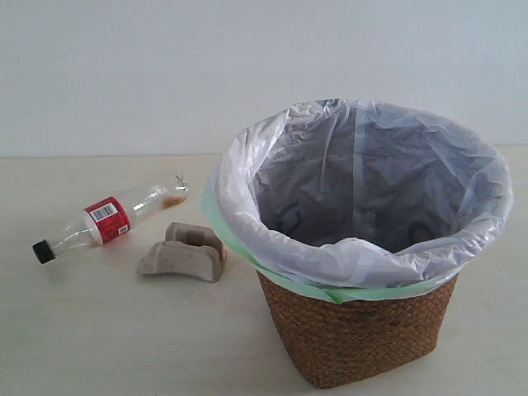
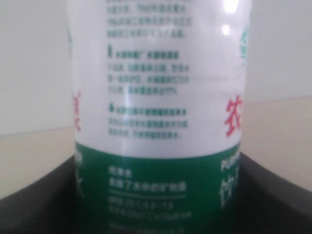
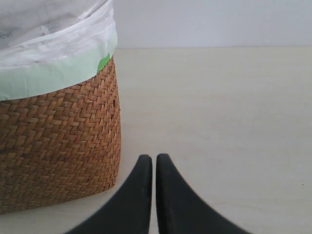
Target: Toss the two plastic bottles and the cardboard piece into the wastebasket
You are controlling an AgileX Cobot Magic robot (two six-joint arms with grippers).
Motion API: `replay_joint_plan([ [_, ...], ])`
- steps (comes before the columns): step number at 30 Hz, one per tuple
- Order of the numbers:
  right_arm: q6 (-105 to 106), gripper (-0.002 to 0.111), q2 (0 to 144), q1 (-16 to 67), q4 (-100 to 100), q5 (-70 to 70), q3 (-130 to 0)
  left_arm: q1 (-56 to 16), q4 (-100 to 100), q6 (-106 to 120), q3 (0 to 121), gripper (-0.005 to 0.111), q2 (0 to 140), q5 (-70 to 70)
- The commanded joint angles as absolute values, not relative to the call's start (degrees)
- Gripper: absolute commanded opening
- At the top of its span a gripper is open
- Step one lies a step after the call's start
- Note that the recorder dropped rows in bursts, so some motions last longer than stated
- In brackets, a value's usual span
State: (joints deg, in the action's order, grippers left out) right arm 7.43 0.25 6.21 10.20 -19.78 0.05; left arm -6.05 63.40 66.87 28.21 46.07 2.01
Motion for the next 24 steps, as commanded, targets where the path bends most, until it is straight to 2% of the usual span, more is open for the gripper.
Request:
replay_joint_plan([
  [1,7.7,0.0,0.0,5.9,9.8,-19.6,0.0,-5.9,63.0,64.9,27.9,0.004,43.4,5.5],
  [24,7.7,0.0,0.0,5.9,9.8,-19.6,0.0,-7.5,54.5,53.5,28.1,0.004,34.8,3.9],
])
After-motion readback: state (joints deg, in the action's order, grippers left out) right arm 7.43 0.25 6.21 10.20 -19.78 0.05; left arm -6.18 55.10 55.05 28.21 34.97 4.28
